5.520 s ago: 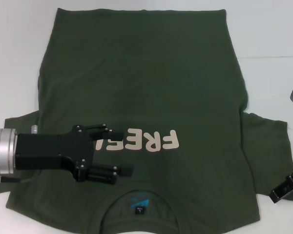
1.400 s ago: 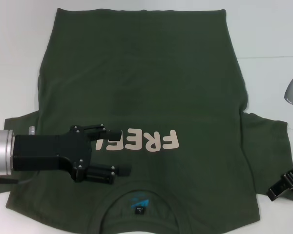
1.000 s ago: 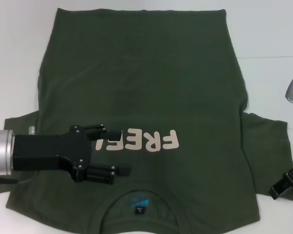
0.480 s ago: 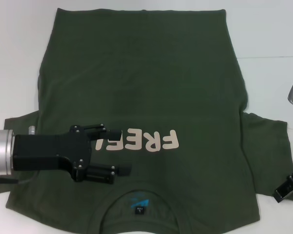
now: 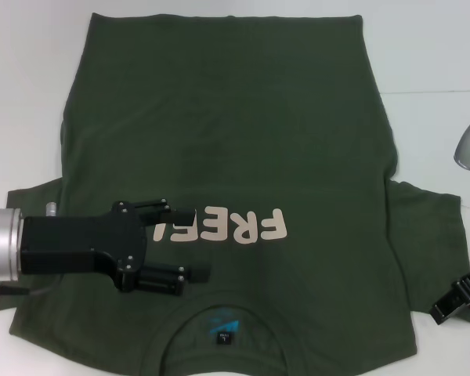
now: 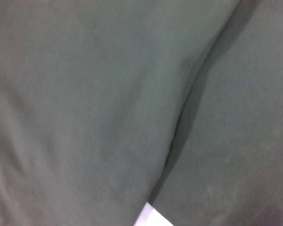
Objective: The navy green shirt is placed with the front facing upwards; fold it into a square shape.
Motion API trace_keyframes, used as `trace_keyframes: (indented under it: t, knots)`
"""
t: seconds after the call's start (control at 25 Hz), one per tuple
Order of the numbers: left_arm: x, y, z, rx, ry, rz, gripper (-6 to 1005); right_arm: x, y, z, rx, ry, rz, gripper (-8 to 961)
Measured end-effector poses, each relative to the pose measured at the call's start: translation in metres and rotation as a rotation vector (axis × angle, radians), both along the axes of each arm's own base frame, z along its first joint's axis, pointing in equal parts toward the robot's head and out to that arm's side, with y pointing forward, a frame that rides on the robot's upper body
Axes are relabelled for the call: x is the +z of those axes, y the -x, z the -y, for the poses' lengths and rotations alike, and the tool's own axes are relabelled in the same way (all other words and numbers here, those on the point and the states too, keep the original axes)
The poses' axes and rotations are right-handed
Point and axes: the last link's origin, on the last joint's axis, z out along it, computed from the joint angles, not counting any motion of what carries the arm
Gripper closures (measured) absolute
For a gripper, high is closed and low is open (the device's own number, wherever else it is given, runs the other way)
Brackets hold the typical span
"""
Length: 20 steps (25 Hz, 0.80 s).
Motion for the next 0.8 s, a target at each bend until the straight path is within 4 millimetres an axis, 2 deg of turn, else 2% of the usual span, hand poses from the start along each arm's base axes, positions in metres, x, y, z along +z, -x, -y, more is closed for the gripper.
trace_keyframes:
  t: [0.6,0.8]
  knots:
    - [0.0003,-0.0001,-0.0004,0.0,-0.003,-0.001,64,-0.0019,0.0019,-0.0014,0.008,-0.003,-0.005,198]
    - [0.0001,-0.0001,-0.0003,0.0,-0.003,0.0,65,-0.0022,0.0018,-0.0013,0.007,-0.001,-0.004,371]
